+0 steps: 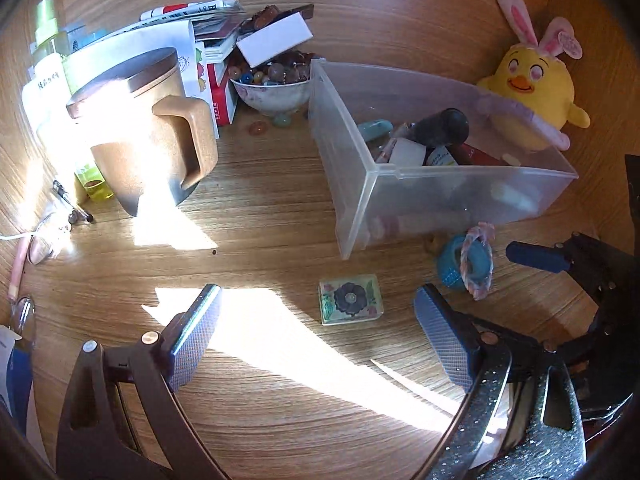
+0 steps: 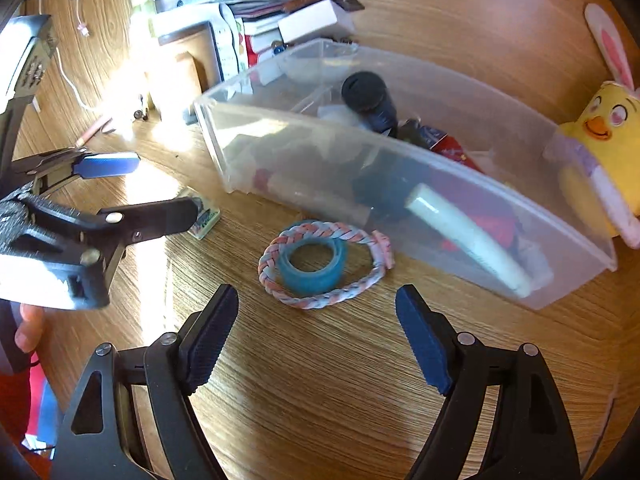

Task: Organize objects
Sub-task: 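Move both open tools back toward the tape roll and bracelet, then grasp the braided bracelet with right tool while left tool grasps the square tile, then carry the bracelet and tile over the clear box and open both tools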

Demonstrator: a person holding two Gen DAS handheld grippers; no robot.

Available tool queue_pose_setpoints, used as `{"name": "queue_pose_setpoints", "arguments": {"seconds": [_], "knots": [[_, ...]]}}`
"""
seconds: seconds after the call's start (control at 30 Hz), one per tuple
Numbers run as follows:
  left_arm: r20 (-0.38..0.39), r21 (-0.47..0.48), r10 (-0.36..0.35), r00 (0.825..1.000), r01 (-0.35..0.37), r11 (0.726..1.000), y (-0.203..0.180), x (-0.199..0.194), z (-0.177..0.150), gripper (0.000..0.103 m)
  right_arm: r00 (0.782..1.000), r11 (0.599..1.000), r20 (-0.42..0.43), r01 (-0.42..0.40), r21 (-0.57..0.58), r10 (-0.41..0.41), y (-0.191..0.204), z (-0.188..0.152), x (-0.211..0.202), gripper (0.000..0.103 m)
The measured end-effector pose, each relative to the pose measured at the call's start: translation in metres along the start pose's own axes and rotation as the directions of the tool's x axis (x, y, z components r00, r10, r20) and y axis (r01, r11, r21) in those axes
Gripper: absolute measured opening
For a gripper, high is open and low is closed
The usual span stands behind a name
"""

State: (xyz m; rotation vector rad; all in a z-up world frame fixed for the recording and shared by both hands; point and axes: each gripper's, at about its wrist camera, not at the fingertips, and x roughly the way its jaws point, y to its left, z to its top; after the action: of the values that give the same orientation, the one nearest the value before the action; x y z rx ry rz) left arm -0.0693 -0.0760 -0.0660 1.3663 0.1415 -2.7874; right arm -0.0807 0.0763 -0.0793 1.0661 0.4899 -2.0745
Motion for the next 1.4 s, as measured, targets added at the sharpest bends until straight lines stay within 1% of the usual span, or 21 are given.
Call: {"name": "queue_pose_setpoints", "arguments": {"seconds": [0.07,0.17,0.23,0.3,0.33,0.47,0.5,0.53,0.57,0.63,0.67,0.7,0.77,0.83,0.9,1.07,1.13,1.27,1.4], "knots": [[-0.002,0.005,-0.003,1.0,0.003,1.0,-0.001,0.002,0.0,0.097,1.0,1.0,0.002,0.0,-0.002,0.0,0.0,-0.001,0.002,0.078],[-0.011,0.007,-0.009,1.0,0.01,1.0,-0.002,0.007,-0.001,0.097,1.0,1.0,0.009,-0.005,-0.004,0.005,-0.001,-0.003,0.0,0.075],[-0.013,0.007,-0.003,1.0,0.003,1.0,-0.002,0.009,-0.001,0.097,1.0,1.0,0.011,-0.011,0.0,0.011,-0.002,-0.003,-0.002,0.065],[-0.011,0.01,0.0,1.0,0.0,1.0,-0.003,0.009,0.0,0.097,1.0,1.0,0.006,-0.014,0.007,0.014,-0.003,-0.003,-0.003,0.046],[-0.011,0.011,-0.002,1.0,0.003,1.0,-0.004,0.009,-0.001,0.097,1.0,1.0,0.004,-0.018,0.012,0.018,-0.005,-0.003,-0.003,0.043],[-0.017,0.019,-0.005,1.0,0.005,1.0,-0.007,0.011,0.0,0.097,0.999,0.999,0.022,-0.025,0.028,0.025,-0.011,-0.007,-0.009,0.024],[-0.02,0.021,-0.008,1.0,0.009,1.0,-0.008,0.011,0.0,0.095,0.999,0.999,0.025,-0.028,0.031,0.027,-0.012,-0.008,-0.011,0.021],[-0.024,0.023,-0.011,1.0,0.011,1.0,-0.009,0.011,0.0,0.088,0.999,0.999,0.031,-0.028,0.033,0.027,-0.013,-0.01,-0.014,0.018],[-0.035,0.027,-0.019,0.999,0.02,0.999,-0.011,0.013,0.0,0.084,0.999,0.999,0.037,-0.027,0.038,0.026,-0.015,-0.012,-0.017,0.013],[-0.067,0.038,-0.032,0.997,0.035,0.999,-0.014,0.018,-0.001,0.069,0.999,0.999,0.048,-0.022,0.043,0.02,-0.018,-0.016,-0.022,0.012],[-0.069,0.047,-0.018,0.997,0.021,0.999,-0.015,0.019,-0.002,0.068,0.999,0.999,0.053,-0.015,0.049,0.012,-0.02,-0.018,-0.024,0.012],[-0.065,0.055,-0.006,0.998,0.009,0.998,-0.017,0.019,-0.002,0.064,0.998,0.998,0.057,-0.009,0.054,0.005,-0.023,-0.02,-0.026,0.012],[-0.063,0.057,-0.002,0.998,0.006,0.998,-0.019,0.019,-0.002,0.06,0.998,0.998,0.06,0.003,0.067,-0.007,-0.028,-0.022,-0.028,0.011],[-0.057,0.061,0.009,0.998,-0.006,0.998,-0.02,0.018,-0.002,0.044,0.998,0.997,0.063,0.008,0.083,-0.013,-0.035,-0.023,-0.029,0.011],[-0.051,0.06,0.019,0.999,-0.016,0.998,-0.021,0.017,-0.002,0.034,0.998,0.995,0.068,0.01,0.102,-0.017,-0.041,-0.025,-0.032,0.011],[-0.045,0.042,0.005,0.999,-0.003,0.999,-0.02,0.013,-0.004,0.033,0.996,0.992,0.083,0.01,0.128,-0.02,-0.053,-0.034,-0.043,0.01],[-0.03,0.037,0.011,0.999,-0.01,0.999,-0.02,0.01,-0.004,0.033,0.996,0.991,0.09,0.015,0.134,-0.027,-0.055,-0.037,-0.047,0.01],[-0.007,0.018,0.003,1.0,-0.003,1.0,-0.02,0.001,-0.004,0.033,0.993,0.987,0.115,0.02,0.16,-0.039,-0.06,-0.041,-0.057,0.01],[0.023,0.023,0.003,1.0,-0.004,1.0,-0.027,-0.01,-0.001,0.033,0.989,0.981,0.144,0.01,0.193,-0.038,-0.068,-0.041,-0.065,0.009]]}}
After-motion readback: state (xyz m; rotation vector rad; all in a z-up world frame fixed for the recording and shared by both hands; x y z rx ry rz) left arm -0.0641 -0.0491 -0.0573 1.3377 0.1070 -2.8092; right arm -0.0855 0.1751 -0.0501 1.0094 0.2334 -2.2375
